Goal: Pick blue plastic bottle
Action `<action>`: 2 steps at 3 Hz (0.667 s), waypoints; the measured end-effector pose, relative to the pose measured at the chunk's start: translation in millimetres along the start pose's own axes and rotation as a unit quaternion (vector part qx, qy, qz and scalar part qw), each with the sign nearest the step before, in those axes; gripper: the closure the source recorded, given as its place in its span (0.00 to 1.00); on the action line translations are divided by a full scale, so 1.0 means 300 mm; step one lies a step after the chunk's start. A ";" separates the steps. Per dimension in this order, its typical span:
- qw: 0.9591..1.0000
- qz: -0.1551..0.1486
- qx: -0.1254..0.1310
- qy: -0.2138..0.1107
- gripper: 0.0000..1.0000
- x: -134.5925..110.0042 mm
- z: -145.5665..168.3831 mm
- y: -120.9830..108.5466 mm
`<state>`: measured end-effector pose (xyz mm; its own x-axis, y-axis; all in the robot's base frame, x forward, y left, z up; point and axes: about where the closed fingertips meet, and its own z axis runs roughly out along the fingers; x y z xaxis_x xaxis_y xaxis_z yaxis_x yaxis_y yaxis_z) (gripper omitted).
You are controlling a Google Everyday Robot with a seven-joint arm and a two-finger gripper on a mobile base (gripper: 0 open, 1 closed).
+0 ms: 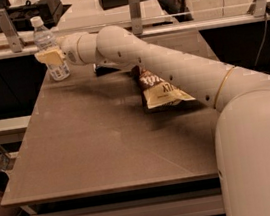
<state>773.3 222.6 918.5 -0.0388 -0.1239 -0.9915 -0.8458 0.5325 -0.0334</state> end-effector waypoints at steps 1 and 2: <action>1.000 0.000 -0.002 0.000 0.64 0.001 0.005 0.006; 1.000 0.000 -0.004 0.000 0.88 0.002 0.011 0.014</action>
Offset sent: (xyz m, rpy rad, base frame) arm -0.0007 0.0021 -0.0004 0.0001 0.0007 0.0030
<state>771.6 227.6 917.5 -0.0397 -0.1239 -0.9915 -0.8496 0.5265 -0.0318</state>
